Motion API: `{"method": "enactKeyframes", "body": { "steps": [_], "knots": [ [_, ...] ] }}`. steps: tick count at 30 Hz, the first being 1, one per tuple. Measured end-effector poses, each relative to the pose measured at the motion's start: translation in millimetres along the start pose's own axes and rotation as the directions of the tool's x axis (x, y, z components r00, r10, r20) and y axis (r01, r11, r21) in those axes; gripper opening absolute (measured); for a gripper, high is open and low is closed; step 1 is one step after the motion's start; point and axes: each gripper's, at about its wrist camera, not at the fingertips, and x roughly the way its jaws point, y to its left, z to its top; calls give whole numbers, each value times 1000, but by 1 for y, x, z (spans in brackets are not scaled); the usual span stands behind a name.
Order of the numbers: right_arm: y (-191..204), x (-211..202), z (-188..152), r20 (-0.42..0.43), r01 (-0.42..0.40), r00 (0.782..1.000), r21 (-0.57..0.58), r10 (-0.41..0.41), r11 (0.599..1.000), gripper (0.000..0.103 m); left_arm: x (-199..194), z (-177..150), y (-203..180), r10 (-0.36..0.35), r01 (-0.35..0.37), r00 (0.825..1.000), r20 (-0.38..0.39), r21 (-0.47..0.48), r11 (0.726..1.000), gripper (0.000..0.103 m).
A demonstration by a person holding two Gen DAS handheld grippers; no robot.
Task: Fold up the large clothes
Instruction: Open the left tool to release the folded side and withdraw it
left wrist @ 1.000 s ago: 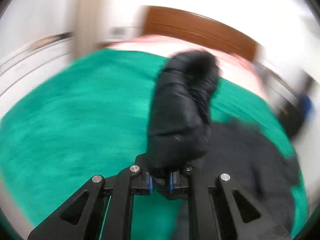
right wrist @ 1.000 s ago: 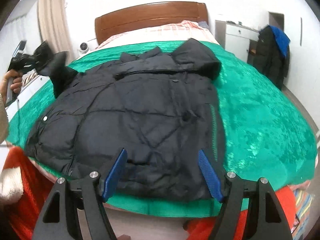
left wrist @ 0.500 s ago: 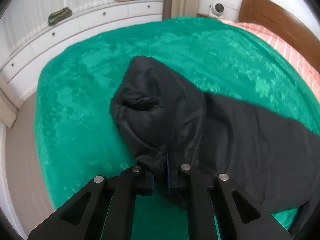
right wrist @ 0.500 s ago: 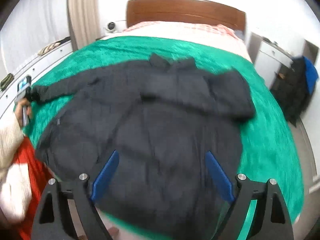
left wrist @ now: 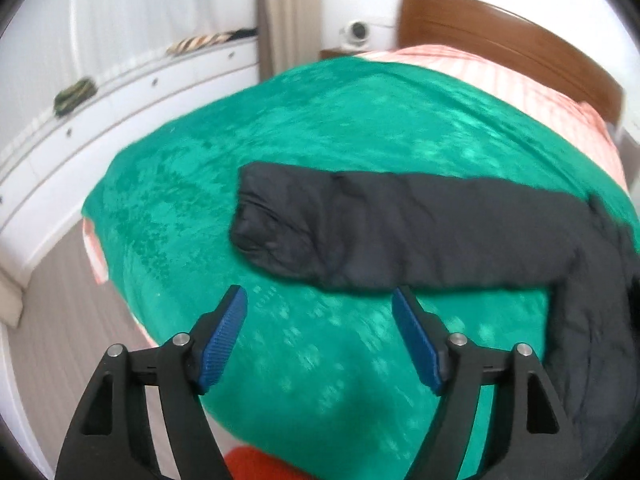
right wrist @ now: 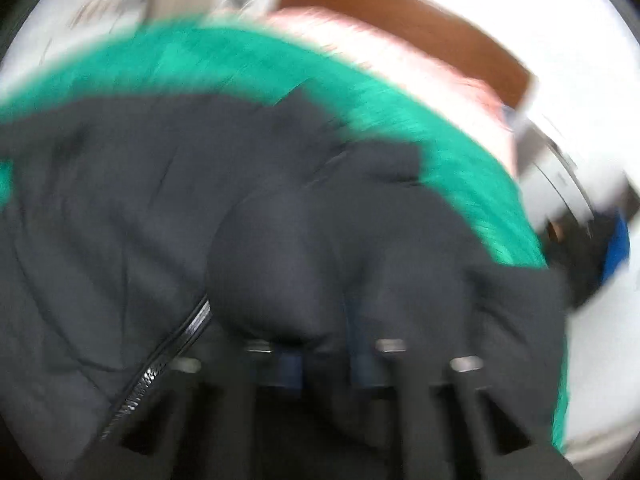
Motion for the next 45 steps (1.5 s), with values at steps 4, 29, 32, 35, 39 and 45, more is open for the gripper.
{"method": "enactKeyframes", "body": {
  "steps": [4, 29, 32, 35, 39, 45],
  "knots": [
    [-122, -86, -15, 140, 4, 989, 341, -55, 940, 11, -7, -12, -34, -51, 51, 999, 2, 54, 997, 77],
    [-325, -156, -335, -273, 407, 884, 850, -381, 335, 78, -12, -32, -107, -94, 91, 995, 30, 93, 991, 99],
    [-270, -196, -322, -185, 379, 860, 856, -475, 353, 85, -6, -34, -116, -103, 98, 994, 47, 98, 990, 99],
    [-201, -201, -298, -22, 263, 894, 835, -447, 483, 91, 9, -36, -130, -102, 92, 993, 60, 150, 984, 99],
    [-116, -162, -257, 143, 82, 963, 653, -229, 753, 91, 34, -43, -141, -61, 52, 998, 35, 216, 975, 99],
    [-55, -126, -240, 160, -38, 987, 416, -32, 908, 91, 71, -62, -125, -143, 151, 987, -77, 110, 982, 103]
  ]
}}
